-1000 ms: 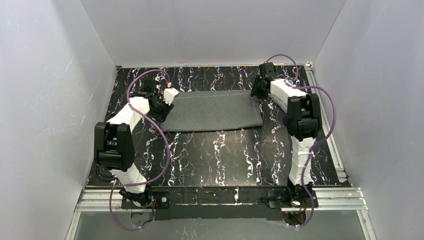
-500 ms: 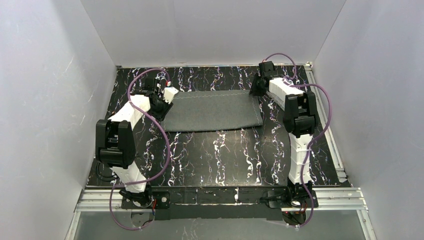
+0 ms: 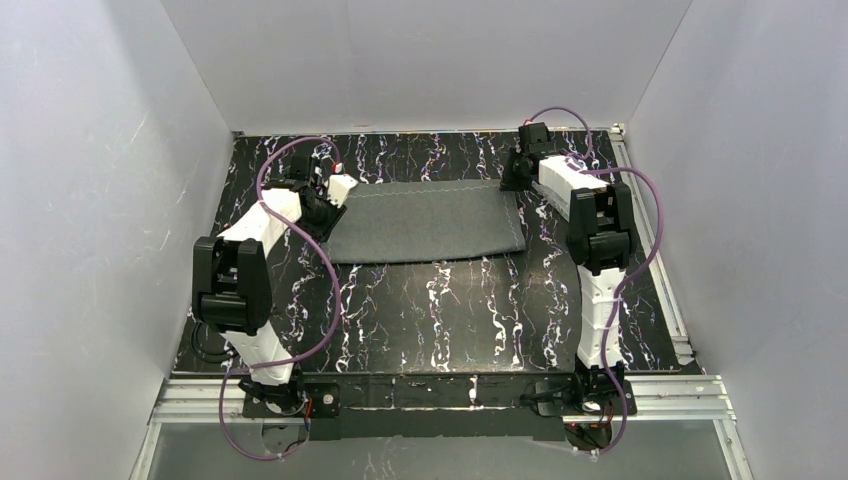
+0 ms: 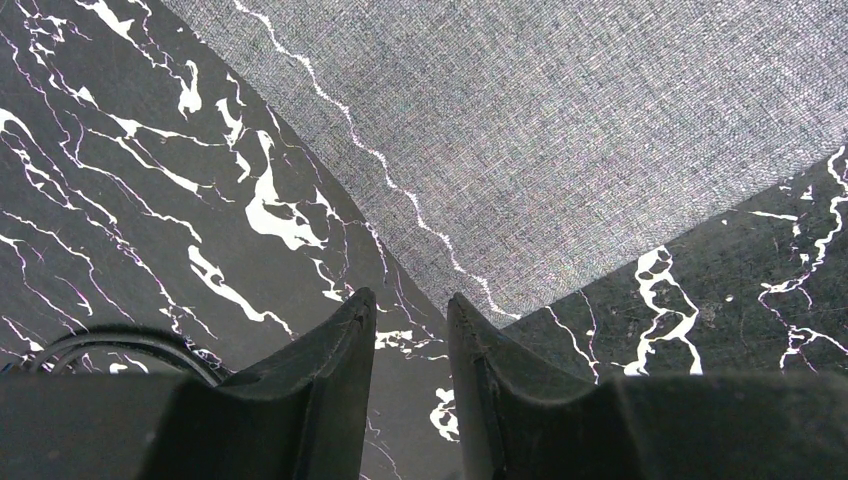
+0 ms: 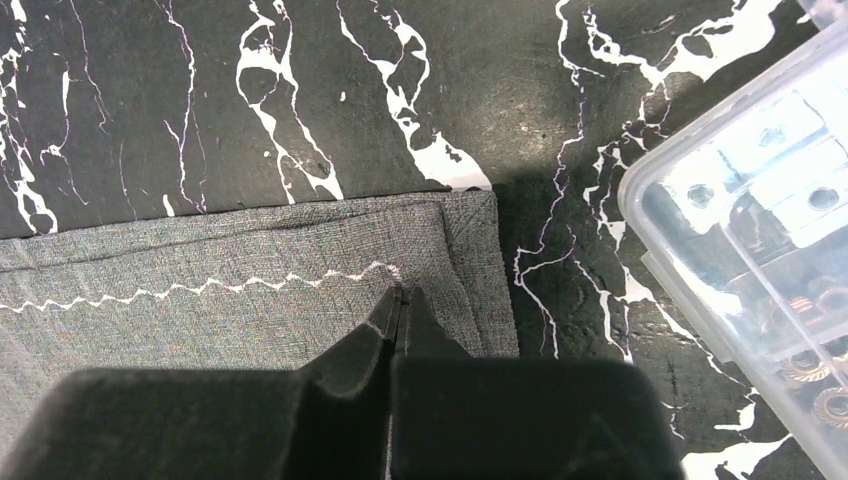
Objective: Fold the napkin into a case and place the utensils inside
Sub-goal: Fold the rectangle-folded napkin at the center of the board.
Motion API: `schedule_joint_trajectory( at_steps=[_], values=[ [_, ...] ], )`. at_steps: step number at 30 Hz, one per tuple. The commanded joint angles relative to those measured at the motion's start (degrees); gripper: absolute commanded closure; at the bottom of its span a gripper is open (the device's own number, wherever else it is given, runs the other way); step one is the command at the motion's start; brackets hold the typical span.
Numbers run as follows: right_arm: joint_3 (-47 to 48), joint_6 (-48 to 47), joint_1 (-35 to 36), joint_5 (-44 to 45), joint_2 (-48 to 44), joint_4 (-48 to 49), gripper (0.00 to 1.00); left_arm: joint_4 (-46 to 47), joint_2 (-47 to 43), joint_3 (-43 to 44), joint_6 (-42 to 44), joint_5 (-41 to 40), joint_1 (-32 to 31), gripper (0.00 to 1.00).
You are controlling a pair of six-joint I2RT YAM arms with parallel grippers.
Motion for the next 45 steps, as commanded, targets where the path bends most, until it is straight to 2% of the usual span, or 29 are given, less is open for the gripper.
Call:
schedule_joint_trajectory(
  at_steps=[1,4,6,7,8,10,19,29,31,33,35,37,45],
  values=[
    [0.44,-0.36,-0.18,-0.01,-1.96,2.02,0.99,-1.10,-0.28,1.56,-0.24,-0.19,0.00,0.69],
    [0.37,-0.78,-0.20,1.34,-2.67,1.47,0.96,-0.94,-0.36,1.78,-0.87,-0.39,0.00,0.69],
    [-0.28,-1.30,-0.18,4.35,-3.37,1.55,0.64,-0.85,-0.24,2.49,-1.86,-0.29,0.10,0.69],
    [-0.95,-1.64,-0.15,5.21,-3.89,2.12,0.51,-1.03,0.13,3.39,-2.77,0.08,0.34,0.69],
    [-1.87,-1.82,-0.13,5.92,-4.37,2.95,0.43,-1.45,0.75,4.56,-3.90,0.45,0.74,0.68],
    [-2.83,-1.90,-0.17,6.03,-4.50,4.20,0.40,-3.12,2.68,7.75,-5.84,0.81,0.96,0.68],
    [-1.32,-1.51,-0.03,4.62,-2.85,4.12,0.54,-4.41,11.56,17.36,-8.75,0.07,0.96,0.72],
    [0.08,-1.24,0.67,5.12,-1.42,3.33,0.63,-4.16,16.83,21.26,-10.44,-2.65,0.93,0.76],
    [-0.11,-1.28,0.74,5.49,-1.13,3.34,0.68,-4.55,18.00,22.78,-11.52,-2.42,1.07,0.75],
    [-0.46,-1.40,0.82,5.70,-1.07,3.34,0.77,-4.94,19.13,24.15,-12.44,-1.80,1.14,0.74],
    [-1.00,-1.44,0.85,5.86,-1.60,3.53,0.90,-5.24,20.15,25.46,-12.82,-1.70,1.14,0.74],
    [-1.78,-1.48,0.91,6.02,-2.65,4.28,0.97,-5.76,21.01,26.15,-12.83,-1.48,1.14,0.74],
    [-1.99,-1.28,1.01,6.61,-4.86,4.67,0.99,-4.70,19.74,24.37,-11.81,-2.00,1.12,0.74]
  ],
)
